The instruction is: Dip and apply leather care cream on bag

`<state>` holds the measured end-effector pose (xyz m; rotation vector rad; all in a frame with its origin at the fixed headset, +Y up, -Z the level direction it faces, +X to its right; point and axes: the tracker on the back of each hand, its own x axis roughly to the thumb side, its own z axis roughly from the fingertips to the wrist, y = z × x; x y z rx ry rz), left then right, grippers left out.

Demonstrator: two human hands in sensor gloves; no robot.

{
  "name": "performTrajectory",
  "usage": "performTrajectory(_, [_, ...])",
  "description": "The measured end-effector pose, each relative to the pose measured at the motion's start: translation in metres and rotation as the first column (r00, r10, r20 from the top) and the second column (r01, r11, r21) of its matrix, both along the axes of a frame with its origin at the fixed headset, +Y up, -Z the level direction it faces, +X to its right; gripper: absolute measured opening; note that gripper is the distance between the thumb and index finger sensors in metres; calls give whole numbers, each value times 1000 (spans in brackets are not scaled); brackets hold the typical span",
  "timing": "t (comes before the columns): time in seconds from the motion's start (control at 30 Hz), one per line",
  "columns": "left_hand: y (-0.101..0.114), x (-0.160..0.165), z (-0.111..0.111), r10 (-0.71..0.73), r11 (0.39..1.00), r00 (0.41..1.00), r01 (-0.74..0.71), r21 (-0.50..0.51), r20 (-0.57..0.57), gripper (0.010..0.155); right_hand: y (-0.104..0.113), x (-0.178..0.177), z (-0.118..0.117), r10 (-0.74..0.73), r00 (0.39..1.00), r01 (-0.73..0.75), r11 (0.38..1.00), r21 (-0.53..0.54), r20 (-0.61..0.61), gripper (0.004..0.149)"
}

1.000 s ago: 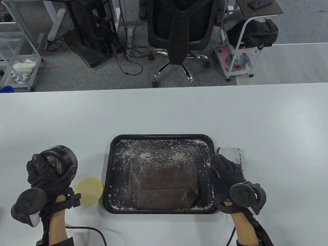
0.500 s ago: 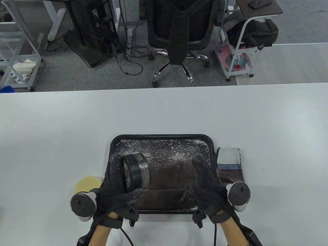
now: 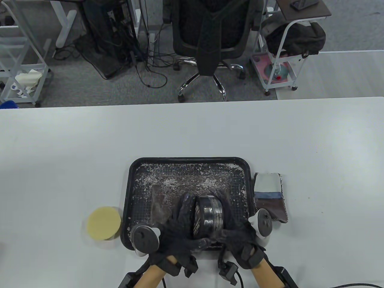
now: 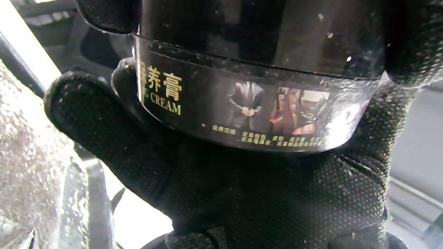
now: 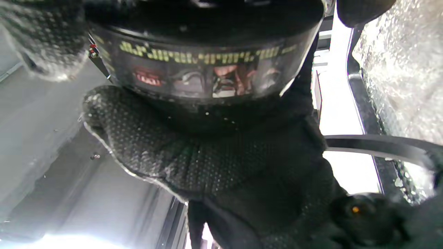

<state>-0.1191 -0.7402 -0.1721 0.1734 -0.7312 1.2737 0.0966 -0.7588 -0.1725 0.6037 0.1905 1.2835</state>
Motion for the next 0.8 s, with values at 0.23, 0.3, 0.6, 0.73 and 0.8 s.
performTrajectory(0.23, [-6, -13, -9, 26, 994, 998, -20, -104, 56, 114, 0, -2, 2, 113, 984, -119, 992, 37, 136, 115])
performTrajectory(0.3, [-6, -17, -10, 46, 991, 997, -37, -130, 62, 113, 0, -4, 5, 108, 978, -117, 992, 42, 179, 116])
performTrajectory(0.6, [-2, -28, -8, 34, 980, 999, -28, -198, 24, 115, 2, -10, 8, 91, 978, -107, 991, 81, 189, 117])
performTrajectory(0.73, [-24, -27, -9, 230, 886, 972, -194, -421, 36, 115, 18, -10, 14, 281, 894, -389, 873, 294, 348, 116])
performTrajectory(0.8, [-30, -26, -9, 243, 859, 967, -180, -480, 72, 115, 22, -11, 17, 310, 860, -461, 811, 359, 405, 116])
